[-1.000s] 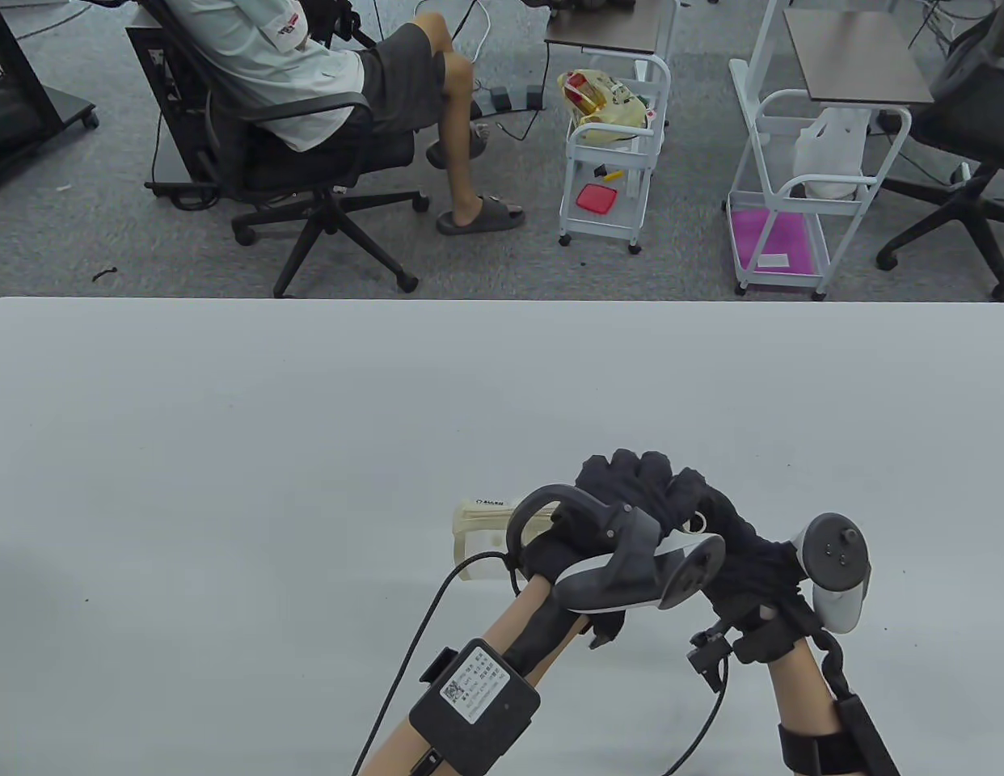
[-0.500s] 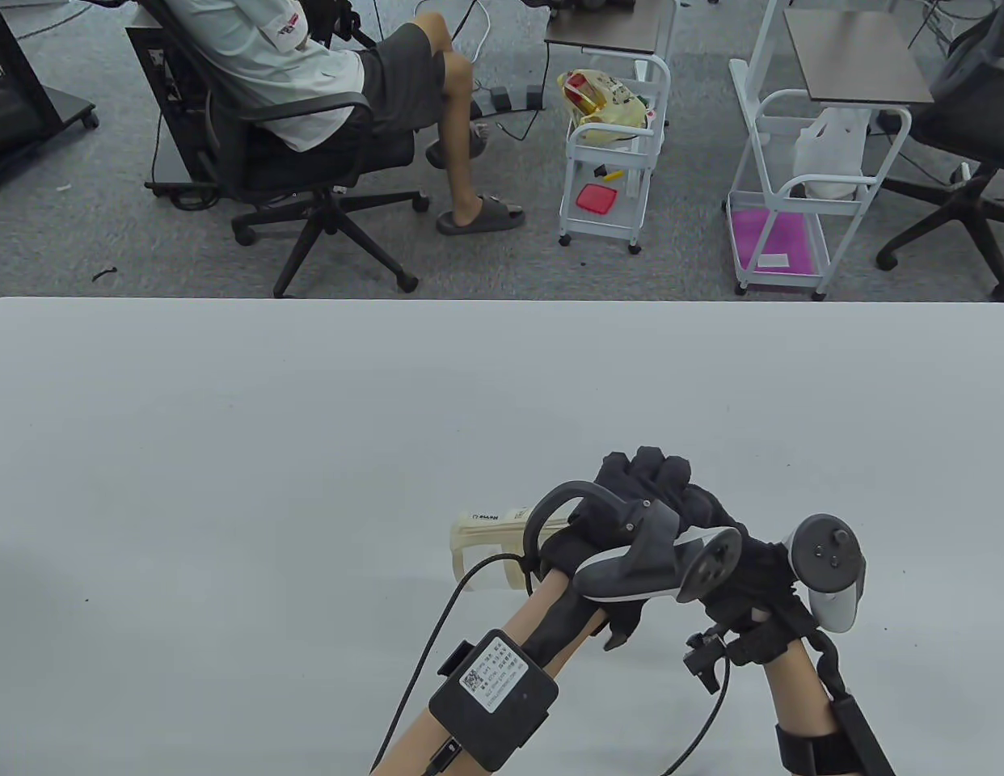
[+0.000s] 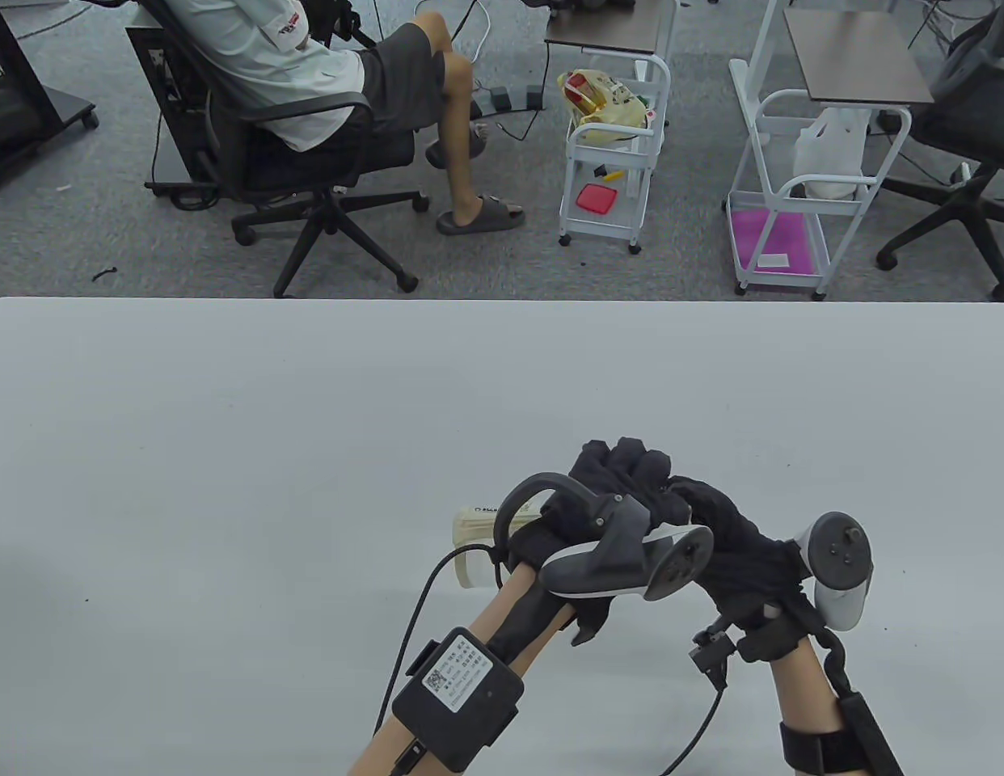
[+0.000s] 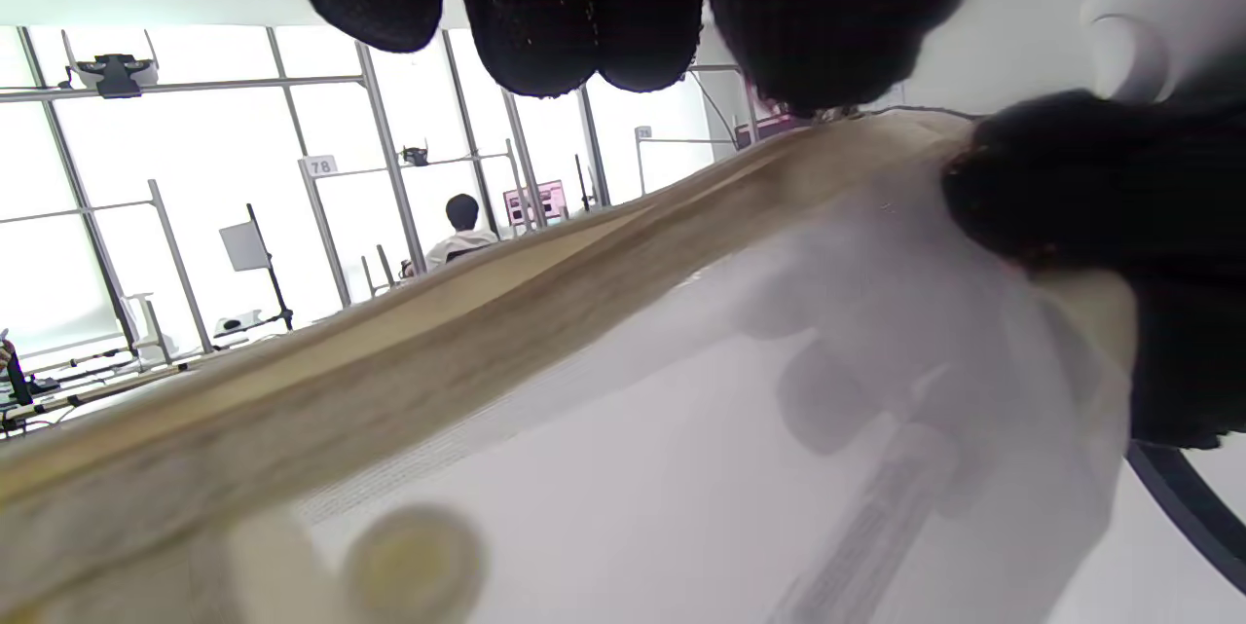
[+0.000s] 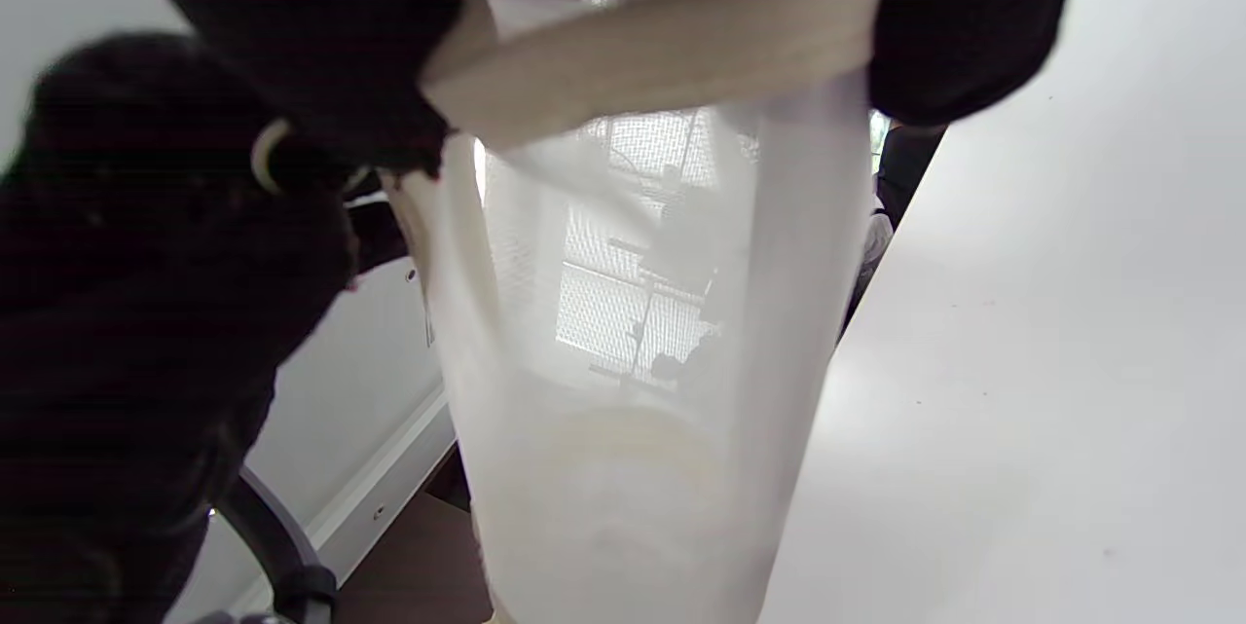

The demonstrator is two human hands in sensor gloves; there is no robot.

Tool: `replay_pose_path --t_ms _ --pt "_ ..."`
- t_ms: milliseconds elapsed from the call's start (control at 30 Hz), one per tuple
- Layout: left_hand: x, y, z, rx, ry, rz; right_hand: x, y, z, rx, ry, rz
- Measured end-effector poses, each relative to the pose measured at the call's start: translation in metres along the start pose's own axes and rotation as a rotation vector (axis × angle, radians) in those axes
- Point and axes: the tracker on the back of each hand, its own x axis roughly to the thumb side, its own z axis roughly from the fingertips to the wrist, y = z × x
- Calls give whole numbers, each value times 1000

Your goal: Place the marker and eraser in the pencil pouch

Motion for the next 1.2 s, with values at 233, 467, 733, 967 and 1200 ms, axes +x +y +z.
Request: replay_pose_path --t_ms 233,467,733,967,1200 --pt "-42 5 26 43 79 -80 -8 -17 1 -57 17 -119" --pt "-82 -4 53 48 166 -170 -12 -30 3 -104 25 -135" --pt "-103 -10 74 171 212 -21 -12 -39 6 -135 24 -162" --pt "-97 -29 84 252 244 231 -15 -42 7 -118 75 -43" --pt "-92 -78 87 237 223 418 -39 -31 3 -91 188 91"
